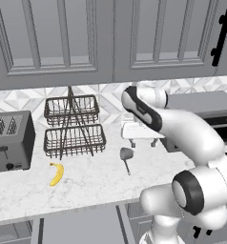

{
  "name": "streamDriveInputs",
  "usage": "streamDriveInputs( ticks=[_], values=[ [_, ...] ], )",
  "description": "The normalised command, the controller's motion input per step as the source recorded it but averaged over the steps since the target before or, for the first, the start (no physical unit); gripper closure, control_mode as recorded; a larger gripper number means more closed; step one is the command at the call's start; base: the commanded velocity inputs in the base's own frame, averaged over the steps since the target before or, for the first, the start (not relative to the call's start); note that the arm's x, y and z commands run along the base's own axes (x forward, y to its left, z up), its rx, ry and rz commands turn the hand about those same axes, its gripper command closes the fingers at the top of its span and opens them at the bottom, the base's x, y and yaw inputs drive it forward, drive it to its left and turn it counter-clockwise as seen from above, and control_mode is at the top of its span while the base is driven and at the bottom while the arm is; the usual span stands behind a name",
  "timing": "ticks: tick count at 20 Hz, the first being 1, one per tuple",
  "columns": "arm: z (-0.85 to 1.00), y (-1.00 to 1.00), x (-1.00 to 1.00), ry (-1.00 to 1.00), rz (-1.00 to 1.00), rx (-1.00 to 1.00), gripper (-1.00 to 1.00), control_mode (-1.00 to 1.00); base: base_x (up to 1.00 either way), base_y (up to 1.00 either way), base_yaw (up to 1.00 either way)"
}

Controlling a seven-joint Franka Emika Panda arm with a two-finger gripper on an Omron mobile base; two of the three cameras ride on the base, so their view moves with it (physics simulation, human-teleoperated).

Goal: Pick the measuring cup from the drawer and place it on the counter.

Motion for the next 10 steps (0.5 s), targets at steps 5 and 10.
streamDriveInputs(
  ticks=[5, 10],
  values=[
    [0.76, -0.32, -0.7, 0.0, 0.0, -0.01, -1.0, -1.0, 0.0, 0.0, 0.0],
    [0.32, -0.14, -0.61, -0.03, 0.0, -0.03, -1.0, -1.0, 0.0, 0.0, 0.0]
  ],
)
